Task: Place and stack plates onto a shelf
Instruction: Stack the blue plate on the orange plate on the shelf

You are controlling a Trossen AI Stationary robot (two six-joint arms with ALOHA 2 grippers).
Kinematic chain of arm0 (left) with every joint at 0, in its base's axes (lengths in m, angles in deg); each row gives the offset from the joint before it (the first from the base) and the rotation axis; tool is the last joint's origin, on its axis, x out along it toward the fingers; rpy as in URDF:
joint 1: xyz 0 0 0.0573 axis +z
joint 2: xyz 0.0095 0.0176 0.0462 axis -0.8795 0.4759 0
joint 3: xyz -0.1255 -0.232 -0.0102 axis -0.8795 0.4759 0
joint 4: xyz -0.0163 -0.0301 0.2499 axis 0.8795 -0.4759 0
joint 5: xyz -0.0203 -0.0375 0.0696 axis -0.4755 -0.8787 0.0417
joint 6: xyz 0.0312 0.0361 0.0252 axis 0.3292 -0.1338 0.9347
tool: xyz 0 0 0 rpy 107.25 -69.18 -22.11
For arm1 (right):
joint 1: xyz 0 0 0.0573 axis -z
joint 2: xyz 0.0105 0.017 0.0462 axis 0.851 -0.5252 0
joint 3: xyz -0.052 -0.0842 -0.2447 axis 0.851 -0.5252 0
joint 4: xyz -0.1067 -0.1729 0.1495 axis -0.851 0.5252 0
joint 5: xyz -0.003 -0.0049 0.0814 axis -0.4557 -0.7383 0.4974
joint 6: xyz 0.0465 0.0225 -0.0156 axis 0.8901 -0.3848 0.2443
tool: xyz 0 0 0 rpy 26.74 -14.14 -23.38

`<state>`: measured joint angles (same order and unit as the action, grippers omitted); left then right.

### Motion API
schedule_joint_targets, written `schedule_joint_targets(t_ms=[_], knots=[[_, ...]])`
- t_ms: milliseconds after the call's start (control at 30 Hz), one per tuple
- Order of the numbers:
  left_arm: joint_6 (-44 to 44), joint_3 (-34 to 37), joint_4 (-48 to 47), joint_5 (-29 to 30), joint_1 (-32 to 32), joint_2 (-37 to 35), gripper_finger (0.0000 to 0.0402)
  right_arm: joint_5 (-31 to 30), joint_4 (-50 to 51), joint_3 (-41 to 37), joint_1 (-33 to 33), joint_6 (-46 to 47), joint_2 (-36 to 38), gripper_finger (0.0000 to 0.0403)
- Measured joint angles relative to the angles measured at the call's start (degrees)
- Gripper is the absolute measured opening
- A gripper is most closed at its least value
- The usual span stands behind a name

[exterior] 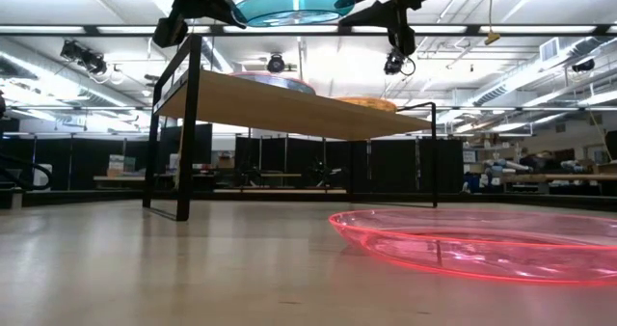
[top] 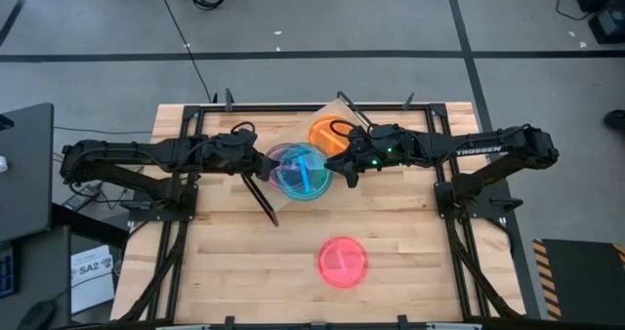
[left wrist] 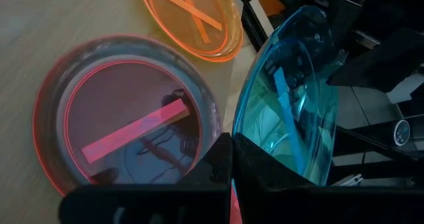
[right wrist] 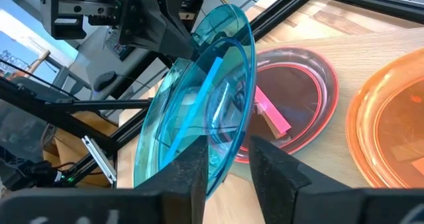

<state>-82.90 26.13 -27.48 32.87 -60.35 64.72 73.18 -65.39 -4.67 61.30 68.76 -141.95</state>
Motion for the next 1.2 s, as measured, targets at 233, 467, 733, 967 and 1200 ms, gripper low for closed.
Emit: schedule_joint_targets(t_ms=[233, 467, 733, 967, 1200], knots=[[0.0, 0.0, 0.0, 0.0, 0.0, 0.0, 0.001, 0.0, 0.0, 0.0, 0.0, 0.0, 0.0, 0.0112], [0.1, 0.0, 0.2, 0.0, 0.0, 0.0, 0.0054, 0.0, 0.0, 0.0, 0.0, -0.1, 0.0, 0.0109], [0.2, 0.0, 0.1, 0.0, 0.0, 0.0, 0.0093, 0.0, 0.0, 0.0, 0.0, -0.4, 0.0, 0.0069], [0.2, 0.0, 0.0, 0.0, -0.2, 0.6, 0.0083, 0.5, 0.1, 0.0, 0.0, -0.5, 0.0, 0.0057], [0.2, 0.0, -0.4, 0.0, -0.7, 0.6, 0.0083, 13.6, 3.2, 0.0, 0.0, -0.8, 0.0, 0.0057]])
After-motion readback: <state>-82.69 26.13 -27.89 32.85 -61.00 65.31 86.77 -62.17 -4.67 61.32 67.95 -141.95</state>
